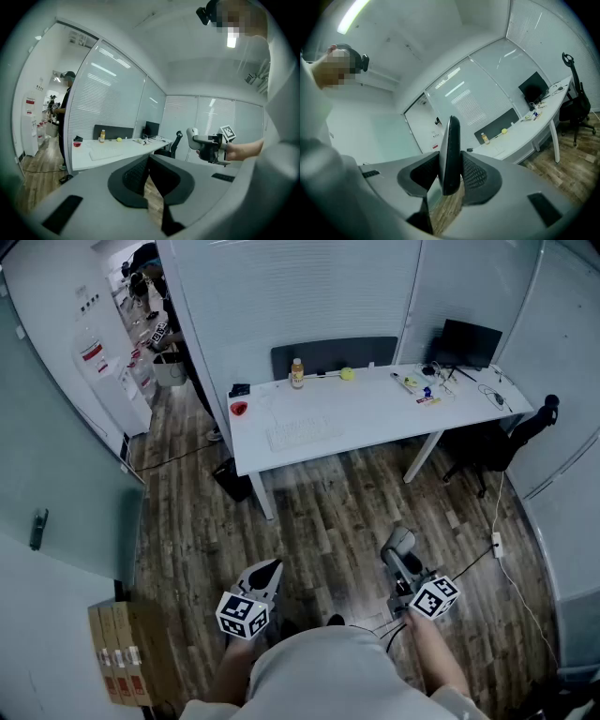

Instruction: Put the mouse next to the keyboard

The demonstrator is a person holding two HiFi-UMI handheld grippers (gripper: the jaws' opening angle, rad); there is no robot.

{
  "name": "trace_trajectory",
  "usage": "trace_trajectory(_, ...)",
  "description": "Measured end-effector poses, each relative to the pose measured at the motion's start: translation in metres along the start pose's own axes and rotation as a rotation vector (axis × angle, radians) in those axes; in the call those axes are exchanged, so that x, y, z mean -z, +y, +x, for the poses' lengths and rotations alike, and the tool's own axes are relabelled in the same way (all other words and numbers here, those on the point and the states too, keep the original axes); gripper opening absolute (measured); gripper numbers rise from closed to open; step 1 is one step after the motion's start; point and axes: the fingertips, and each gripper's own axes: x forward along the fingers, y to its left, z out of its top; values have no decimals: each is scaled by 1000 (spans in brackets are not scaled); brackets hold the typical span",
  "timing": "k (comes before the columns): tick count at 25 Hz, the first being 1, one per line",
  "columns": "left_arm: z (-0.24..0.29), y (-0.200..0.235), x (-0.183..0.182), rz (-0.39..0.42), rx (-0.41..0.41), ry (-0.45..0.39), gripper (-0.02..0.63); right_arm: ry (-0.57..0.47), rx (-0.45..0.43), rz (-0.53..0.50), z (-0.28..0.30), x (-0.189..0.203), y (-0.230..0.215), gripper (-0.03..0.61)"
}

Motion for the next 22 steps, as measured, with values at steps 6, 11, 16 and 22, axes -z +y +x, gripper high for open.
trace_trajectory(6,4,-4,-2,1,-2,3,18,-6,-11,8,0,-5,-2,150)
trace_trajectory(11,6,-7,0,2,-7,5,18,-6,-18,14,-2,-6,-5,150)
trace_trajectory(16,14,-12,-1,4,-17,5,18,-12,-28,26,-2,-11,-14,150)
trace_trajectory(22,30,-20,0,7,-34,5,18,1,-27,9,-1,-16,-33,150)
